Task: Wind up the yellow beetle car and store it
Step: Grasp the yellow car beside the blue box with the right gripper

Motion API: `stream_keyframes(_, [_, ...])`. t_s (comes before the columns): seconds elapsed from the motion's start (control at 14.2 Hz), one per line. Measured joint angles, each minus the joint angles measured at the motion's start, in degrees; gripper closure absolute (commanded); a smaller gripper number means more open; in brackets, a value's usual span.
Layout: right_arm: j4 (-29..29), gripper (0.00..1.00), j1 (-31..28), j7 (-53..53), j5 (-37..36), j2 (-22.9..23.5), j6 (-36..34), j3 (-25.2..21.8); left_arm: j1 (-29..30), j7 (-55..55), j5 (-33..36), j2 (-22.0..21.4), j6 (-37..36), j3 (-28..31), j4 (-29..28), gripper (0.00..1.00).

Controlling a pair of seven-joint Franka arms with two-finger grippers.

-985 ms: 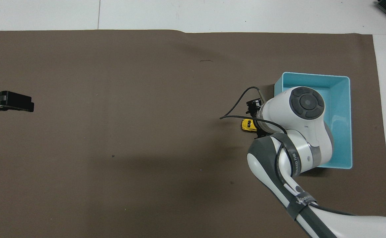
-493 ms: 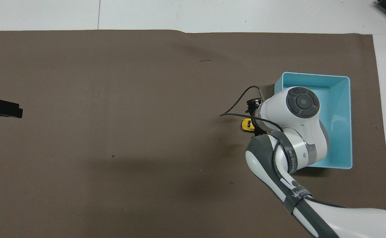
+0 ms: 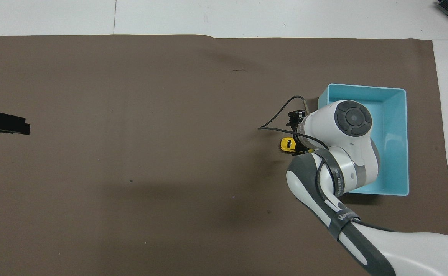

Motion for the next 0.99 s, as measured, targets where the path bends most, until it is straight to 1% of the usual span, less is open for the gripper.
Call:
stream_keyframes(0.49, [-0.01, 0.0, -1.02, 0.39, -1.12, 3.99, 2.16, -0.23, -0.01, -0.09, -0.05, 0.01, -0.01, -0.43, -0.51, 0.0])
stream_keyframes(0.63, [-0.01, 0.35, -1.55, 0.39, -1.18, 4.16, 2.17, -0.26, 0.01, -0.15, -0.04, 0.0, -0.01, -0.25, -0.5, 0.0])
stream_keyframes(0.77, [-0.01, 0.77, -1.77, 0.39, -1.19, 4.16, 2.17, -0.26, 0.04, -0.15, -0.05, -0.07, 0.0, -0.17, -0.45, 0.0])
stream_keyframes(0.84, [-0.01, 0.9, -1.79, 0.55, -1.19, 4.16, 2.17, -0.26, 0.04, -0.15, -0.05, -0.12, -0.01, -0.19, -0.44, 0.0])
stream_keyframes(0.91, [-0.01, 1.0, -1.79, 0.94, -1.19, 4.16, 2.16, -0.25, 0.04, -0.15, -0.05, -0.15, -0.01, -0.2, -0.44, 0.0])
stream_keyframes(0.99, [0.0, 1.0, -1.79, 1.29, -1.19, 4.04, 1.99, -0.24, 0.04, -0.15, -0.04, -0.17, -0.03, -0.23, -0.44, 0.0])
